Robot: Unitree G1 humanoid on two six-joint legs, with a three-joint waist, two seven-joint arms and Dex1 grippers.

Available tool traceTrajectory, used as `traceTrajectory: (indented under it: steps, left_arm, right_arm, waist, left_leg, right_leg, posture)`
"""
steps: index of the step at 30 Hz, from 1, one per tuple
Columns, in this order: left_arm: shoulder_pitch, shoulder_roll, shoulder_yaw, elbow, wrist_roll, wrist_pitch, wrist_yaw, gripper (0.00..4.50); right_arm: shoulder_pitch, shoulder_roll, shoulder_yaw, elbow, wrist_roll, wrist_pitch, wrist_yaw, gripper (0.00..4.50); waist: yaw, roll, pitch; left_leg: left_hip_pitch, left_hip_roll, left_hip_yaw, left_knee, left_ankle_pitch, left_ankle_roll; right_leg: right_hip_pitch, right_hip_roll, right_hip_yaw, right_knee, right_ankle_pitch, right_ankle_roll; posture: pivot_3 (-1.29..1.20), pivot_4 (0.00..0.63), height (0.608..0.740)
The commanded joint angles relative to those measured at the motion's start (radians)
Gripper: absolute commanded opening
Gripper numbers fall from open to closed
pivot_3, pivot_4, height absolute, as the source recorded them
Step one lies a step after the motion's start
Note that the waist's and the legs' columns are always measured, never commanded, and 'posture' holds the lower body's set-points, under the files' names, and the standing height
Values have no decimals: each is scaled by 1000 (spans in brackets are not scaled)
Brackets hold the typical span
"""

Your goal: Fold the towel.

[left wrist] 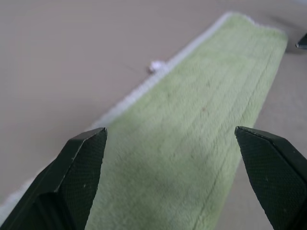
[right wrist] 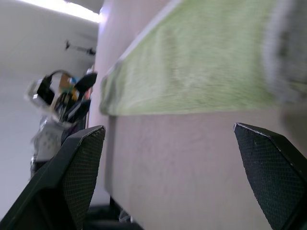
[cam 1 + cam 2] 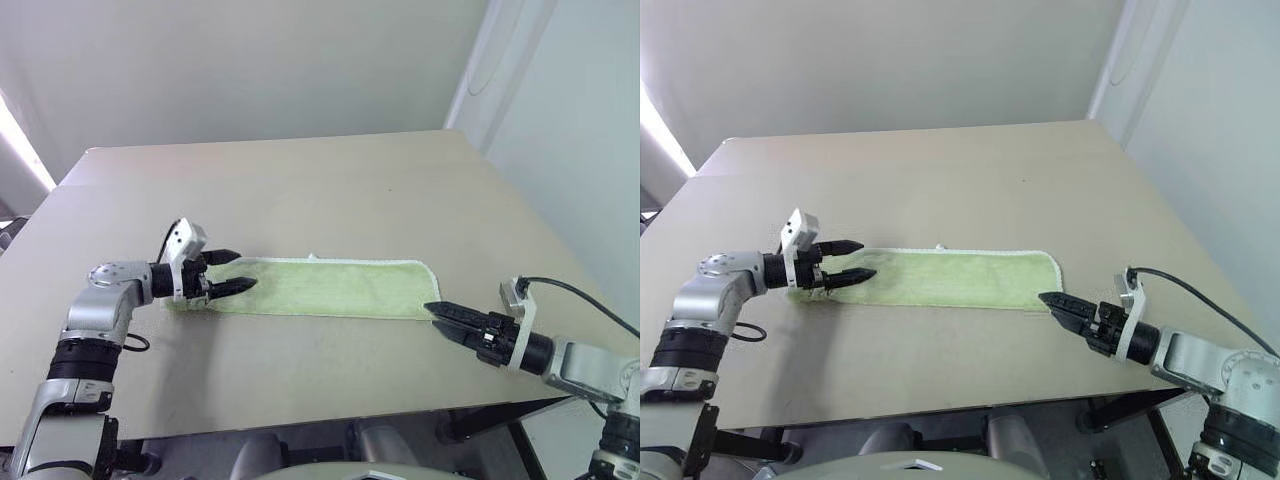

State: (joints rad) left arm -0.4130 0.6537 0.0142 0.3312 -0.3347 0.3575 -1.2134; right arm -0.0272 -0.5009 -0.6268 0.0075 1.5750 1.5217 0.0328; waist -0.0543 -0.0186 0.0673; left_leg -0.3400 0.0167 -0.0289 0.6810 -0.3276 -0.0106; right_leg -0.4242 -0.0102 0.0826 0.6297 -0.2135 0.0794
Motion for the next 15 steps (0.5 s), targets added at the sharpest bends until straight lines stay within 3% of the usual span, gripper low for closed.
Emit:
traceTrajectory:
  steps: [1, 8, 15]
  left_arm:
    - [-37, -7, -1, 0, 5, -26, 5, 4500]
    - [-75, -28, -14, 40, 20, -41, 0, 4500]
    - [-85, -38, -23, 55, 26, -49, 6, 4500]
  right_arm:
    - [33, -4, 44, -17, 161, -111, -123, 4477]
    - [61, -25, 147, -20, 295, -310, -293, 4477]
    - [36, -31, 236, -26, 359, -418, -344, 4477]
  waist:
    - [-4, 0, 0]
    - [-19, 0, 0]
    - [-16, 0, 0]
  left_leg:
    - [0, 0, 0, 0, 0, 0]
    - [-1, 0, 0, 0, 0, 0]
    - [0, 0, 0, 0, 0, 0]
  right_leg:
    - [0, 0, 0, 0, 0, 0]
    - [1, 0, 0, 0, 0, 0]
    - [1, 0, 1, 0, 0, 0]
  posture:
    - [0, 0, 712]
    - [0, 0, 712]
    - [0, 0, 712]
